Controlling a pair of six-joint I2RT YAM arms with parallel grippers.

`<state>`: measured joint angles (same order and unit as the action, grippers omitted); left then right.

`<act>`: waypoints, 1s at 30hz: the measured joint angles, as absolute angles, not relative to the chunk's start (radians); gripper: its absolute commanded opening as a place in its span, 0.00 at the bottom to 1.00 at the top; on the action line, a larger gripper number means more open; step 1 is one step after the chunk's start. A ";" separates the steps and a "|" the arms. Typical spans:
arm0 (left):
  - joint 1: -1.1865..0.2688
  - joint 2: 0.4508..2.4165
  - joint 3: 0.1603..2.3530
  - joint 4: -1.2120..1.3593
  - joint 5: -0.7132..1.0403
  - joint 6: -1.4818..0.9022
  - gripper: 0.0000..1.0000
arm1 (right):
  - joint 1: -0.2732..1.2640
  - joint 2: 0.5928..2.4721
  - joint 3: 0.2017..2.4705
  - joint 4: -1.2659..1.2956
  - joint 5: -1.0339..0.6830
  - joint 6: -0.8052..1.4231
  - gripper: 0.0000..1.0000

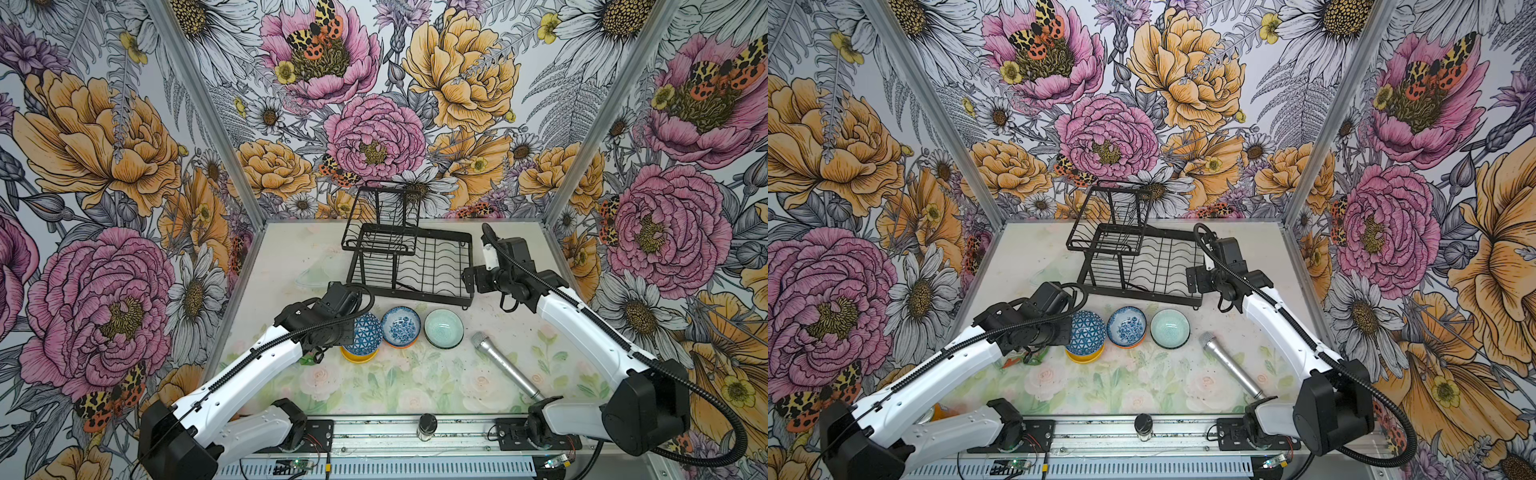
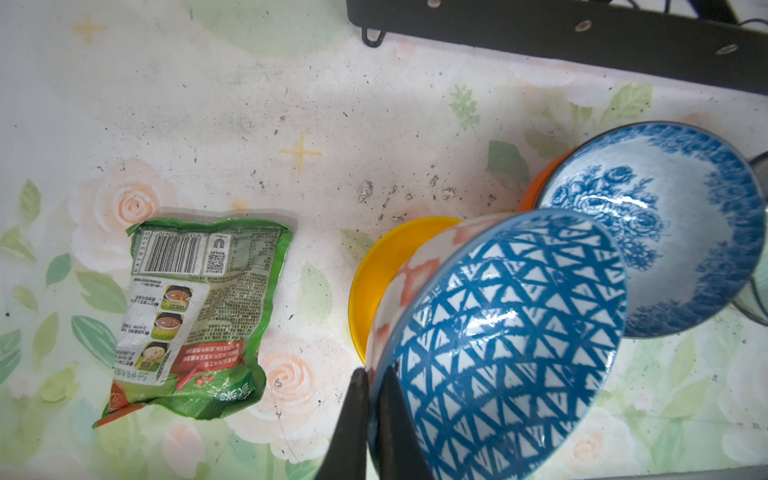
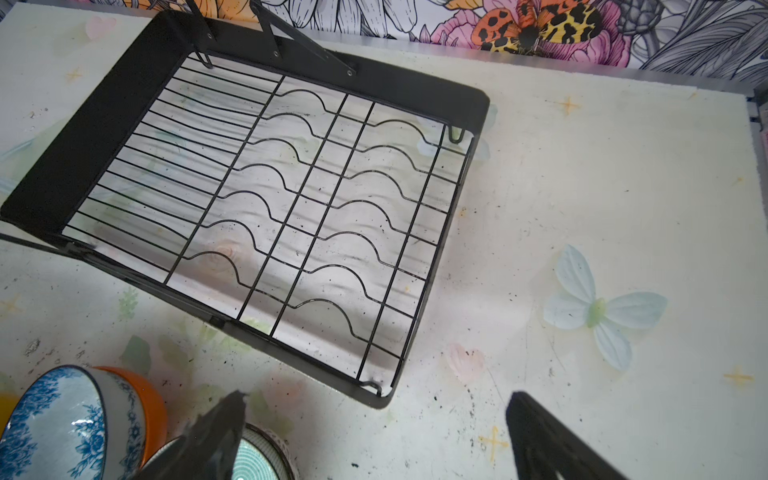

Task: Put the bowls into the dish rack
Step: 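Close the left gripper on the rim of the blue-patterned bowl, then lift the blue-patterned bowl with the left gripper toward the right gripper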

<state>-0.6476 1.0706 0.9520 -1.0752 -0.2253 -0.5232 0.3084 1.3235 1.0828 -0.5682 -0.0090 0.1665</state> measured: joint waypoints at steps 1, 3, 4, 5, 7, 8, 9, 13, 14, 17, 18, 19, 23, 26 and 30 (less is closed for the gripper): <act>-0.651 1.066 0.959 -1.075 -0.231 -0.522 0.00 | 0.308 1.324 1.083 -0.568 -0.009 0.167 0.99; -0.657 1.057 0.969 -1.075 -0.237 -0.519 0.00 | 0.308 1.324 1.083 -0.568 -0.009 0.167 0.99; -0.659 1.053 0.971 -1.075 -0.240 -0.519 0.00 | 0.308 1.324 1.083 -0.568 -0.010 0.167 1.00; -0.660 1.050 0.973 -1.077 -0.242 -0.518 0.00 | 0.308 1.324 1.083 -0.568 -0.010 0.167 0.99; -0.665 1.045 0.973 -1.081 -0.251 -0.516 0.00 | 0.308 1.323 1.083 -0.568 -0.012 0.167 0.99; -0.670 1.043 0.973 -1.083 -0.256 -0.516 0.00 | 0.308 1.322 1.083 -0.568 -0.014 0.167 1.00; -0.675 1.041 0.974 -1.085 -0.261 -0.516 0.00 | 0.308 1.321 1.082 -0.568 -0.015 0.167 0.99; -0.725 1.037 0.994 -1.093 -0.301 -0.512 0.00 | 0.308 1.305 1.082 -0.568 -0.031 0.167 1.00; -0.739 1.036 1.002 -1.092 -0.310 -0.507 0.00 | 0.308 1.301 1.082 -0.568 -0.036 0.167 0.99; -0.772 1.029 1.019 -1.066 -0.334 -0.496 0.00 | 0.308 1.290 1.082 -0.569 -0.060 0.168 0.99; -0.781 1.027 1.020 -1.050 -0.340 -0.494 0.00 | 0.308 1.286 1.082 -0.569 -0.068 0.170 1.00; -0.791 1.024 1.021 -1.031 -0.345 -0.492 0.00 | 0.309 1.281 1.082 -0.569 -0.077 0.173 0.99; -0.821 1.025 1.022 -0.948 -0.355 -0.477 0.00 | 0.321 1.239 1.082 -0.575 -0.108 0.187 0.99; -0.838 1.037 1.032 -0.879 -0.362 -0.456 0.00 | 0.329 1.192 1.082 -0.583 -0.130 0.196 0.99; -0.862 1.072 1.059 -0.785 -0.368 -0.413 0.00 | 0.337 1.143 1.097 -0.604 -0.149 0.208 0.99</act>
